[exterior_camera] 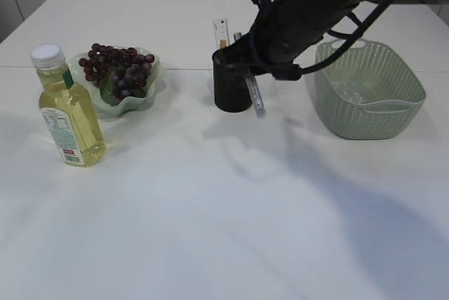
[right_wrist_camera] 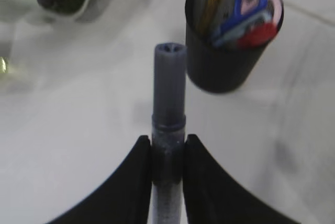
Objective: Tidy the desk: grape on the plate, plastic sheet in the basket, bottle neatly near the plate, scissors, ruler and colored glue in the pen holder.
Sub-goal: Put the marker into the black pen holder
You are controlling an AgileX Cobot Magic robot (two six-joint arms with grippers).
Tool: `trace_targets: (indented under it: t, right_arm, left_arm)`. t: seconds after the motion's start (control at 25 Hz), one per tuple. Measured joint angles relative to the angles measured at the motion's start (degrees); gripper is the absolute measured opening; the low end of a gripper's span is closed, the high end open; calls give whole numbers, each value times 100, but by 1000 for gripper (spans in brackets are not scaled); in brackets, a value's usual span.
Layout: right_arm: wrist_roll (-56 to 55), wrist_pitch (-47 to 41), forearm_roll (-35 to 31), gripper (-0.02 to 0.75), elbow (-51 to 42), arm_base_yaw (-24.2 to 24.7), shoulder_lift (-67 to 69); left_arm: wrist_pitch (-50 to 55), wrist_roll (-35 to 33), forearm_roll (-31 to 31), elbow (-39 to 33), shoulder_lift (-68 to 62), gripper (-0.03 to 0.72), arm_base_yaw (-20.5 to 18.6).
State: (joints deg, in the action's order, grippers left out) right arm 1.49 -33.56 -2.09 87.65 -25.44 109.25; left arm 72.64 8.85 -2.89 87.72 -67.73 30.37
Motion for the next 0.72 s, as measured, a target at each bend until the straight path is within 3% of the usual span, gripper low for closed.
trace_targets:
  t: [0.36,0.72]
  right_arm:
    - [10,1595,61,172,133,0,-55]
    - [22,2314,209,172,906,221,512]
  left_arm:
    - [0,0,0,0,0,241,0]
    - [0,0,-9,0,0,241,0]
